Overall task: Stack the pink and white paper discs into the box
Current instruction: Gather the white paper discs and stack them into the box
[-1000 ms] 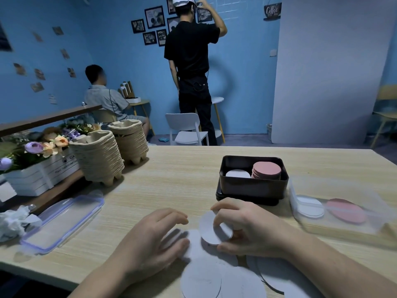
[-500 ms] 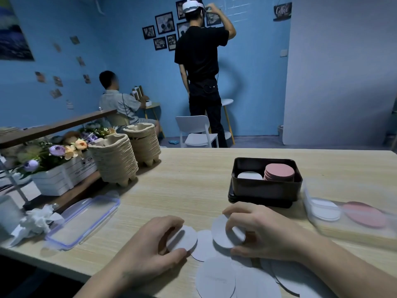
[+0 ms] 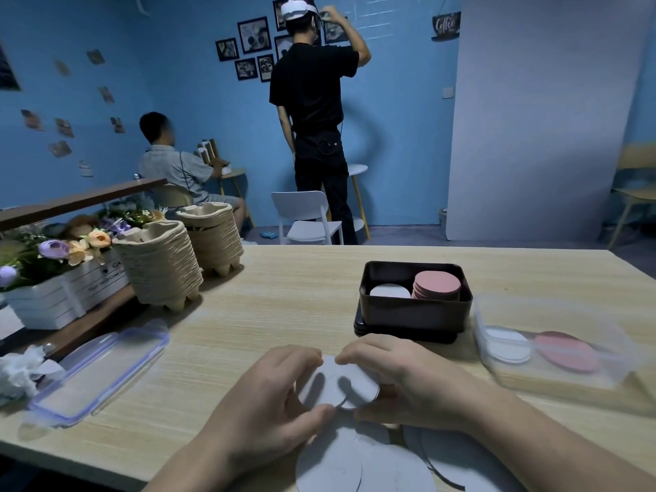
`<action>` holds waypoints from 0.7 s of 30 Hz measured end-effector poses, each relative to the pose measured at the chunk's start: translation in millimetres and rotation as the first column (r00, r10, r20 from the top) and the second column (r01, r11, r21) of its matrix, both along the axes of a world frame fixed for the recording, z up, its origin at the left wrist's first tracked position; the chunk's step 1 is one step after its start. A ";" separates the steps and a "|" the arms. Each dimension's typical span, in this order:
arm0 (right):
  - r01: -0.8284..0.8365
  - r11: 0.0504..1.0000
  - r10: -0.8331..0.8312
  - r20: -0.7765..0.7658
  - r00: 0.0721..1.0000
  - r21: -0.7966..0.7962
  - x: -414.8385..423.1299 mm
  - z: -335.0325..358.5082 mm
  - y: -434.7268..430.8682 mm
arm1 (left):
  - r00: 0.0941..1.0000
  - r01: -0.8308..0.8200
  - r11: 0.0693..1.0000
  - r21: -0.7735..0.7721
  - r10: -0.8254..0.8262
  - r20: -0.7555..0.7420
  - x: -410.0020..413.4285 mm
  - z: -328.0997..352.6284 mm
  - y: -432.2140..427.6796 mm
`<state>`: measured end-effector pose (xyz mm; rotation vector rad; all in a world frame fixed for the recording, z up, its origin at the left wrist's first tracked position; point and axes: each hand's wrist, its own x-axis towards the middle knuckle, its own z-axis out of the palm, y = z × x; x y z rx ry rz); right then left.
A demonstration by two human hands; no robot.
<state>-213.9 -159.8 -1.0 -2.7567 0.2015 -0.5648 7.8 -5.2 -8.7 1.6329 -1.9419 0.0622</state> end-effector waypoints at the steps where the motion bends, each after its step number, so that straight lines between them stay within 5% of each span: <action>1: -0.006 1.000 0.006 0.005 1.000 -0.003 0.1 -1.2 -0.8 | 1.000 0.000 1.000 -0.007 0.000 0.017 -2.2 -0.6 -2.6; 9: -0.007 1.000 0.008 0.060 0.998 -0.024 -1.8 1.8 -0.9 | 0.991 0.054 0.993 -0.105 -0.041 0.124 -16.0 3.1 -19.4; 21: 0.008 0.999 -0.004 0.101 0.995 -0.035 -1.4 2.8 -1.7 | 0.990 0.115 0.974 -0.193 -0.127 -0.052 -4.0 -8.7 -23.1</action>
